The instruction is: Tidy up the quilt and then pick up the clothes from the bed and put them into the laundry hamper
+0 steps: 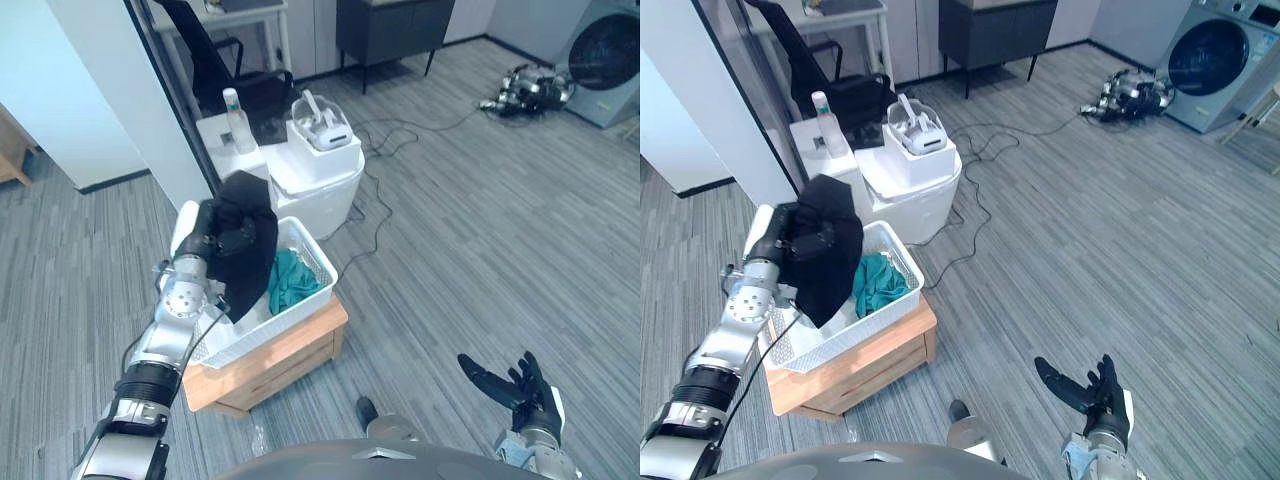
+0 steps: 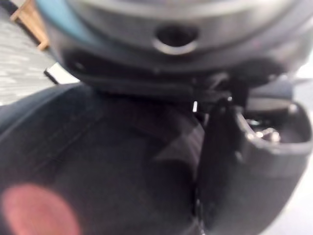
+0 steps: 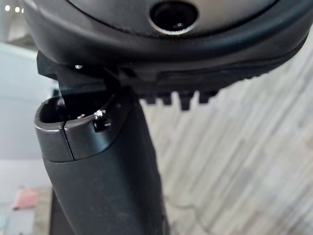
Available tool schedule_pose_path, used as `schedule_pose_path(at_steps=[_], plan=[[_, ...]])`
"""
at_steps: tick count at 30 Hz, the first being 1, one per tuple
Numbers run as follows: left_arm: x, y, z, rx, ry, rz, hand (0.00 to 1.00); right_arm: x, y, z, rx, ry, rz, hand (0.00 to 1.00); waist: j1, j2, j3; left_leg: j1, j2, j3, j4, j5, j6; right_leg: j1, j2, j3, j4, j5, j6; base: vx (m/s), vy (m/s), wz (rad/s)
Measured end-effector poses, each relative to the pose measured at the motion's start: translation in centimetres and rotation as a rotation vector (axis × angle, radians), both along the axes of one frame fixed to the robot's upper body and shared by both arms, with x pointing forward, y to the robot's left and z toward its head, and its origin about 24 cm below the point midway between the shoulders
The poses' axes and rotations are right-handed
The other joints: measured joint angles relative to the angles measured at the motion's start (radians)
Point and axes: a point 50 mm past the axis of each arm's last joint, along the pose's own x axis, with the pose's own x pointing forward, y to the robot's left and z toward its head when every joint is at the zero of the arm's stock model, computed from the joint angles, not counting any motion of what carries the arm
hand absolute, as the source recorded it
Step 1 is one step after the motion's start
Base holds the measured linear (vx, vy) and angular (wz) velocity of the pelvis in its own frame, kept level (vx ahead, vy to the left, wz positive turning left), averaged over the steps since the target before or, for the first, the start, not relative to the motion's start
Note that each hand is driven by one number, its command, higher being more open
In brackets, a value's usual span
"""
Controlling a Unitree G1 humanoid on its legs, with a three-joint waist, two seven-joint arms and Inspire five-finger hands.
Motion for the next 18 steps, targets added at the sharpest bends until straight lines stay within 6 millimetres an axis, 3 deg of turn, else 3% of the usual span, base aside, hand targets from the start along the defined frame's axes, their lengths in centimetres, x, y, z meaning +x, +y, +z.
schedule_pose_path(at_steps=[4,9,10,18], plan=[[-0.4,-0.9,-1.5,-0.008,0.069,-0.017,0.00,1.8,0.1,0.7,-0.017,-0.063,-0.003,1.00,0.001,0.006,0.076,-0.007,-0.003,0.000,0.000,0.003,0.004,-0.014,0.001,0.004,0.014,-0.002,0.002,0.00,0.000,0.00],[-0.7,-1.3,-1.9,-0.032,0.063,0.012,0.00,2.3,0.4,0.8,-0.027,-0.080,0.003,1.00,0.013,0.020,0.111,-0.033,-0.004,-0.007,0.000,0.005,0.007,-0.046,0.002,0.002,0.038,-0.017,0.009,0.02,-0.005,0.03],[-0.7,-1.3,-1.9,-0.034,0.064,0.013,1.00,2.3,0.4,0.7,-0.026,-0.080,0.003,1.00,0.015,0.021,0.114,-0.033,-0.004,-0.008,0.000,0.005,0.007,-0.046,0.002,0.001,0.039,-0.017,0.007,0.05,-0.004,0.06],[-2.3,-1.0,-4.5,-0.003,0.158,0.078,1.00,3.1,0.7,0.9,-0.030,-0.106,0.029,1.00,0.027,0.026,0.121,-0.032,-0.002,-0.029,0.000,0.005,0.007,-0.045,0.003,-0.006,0.069,-0.048,0.011,0.03,0.000,0.07]])
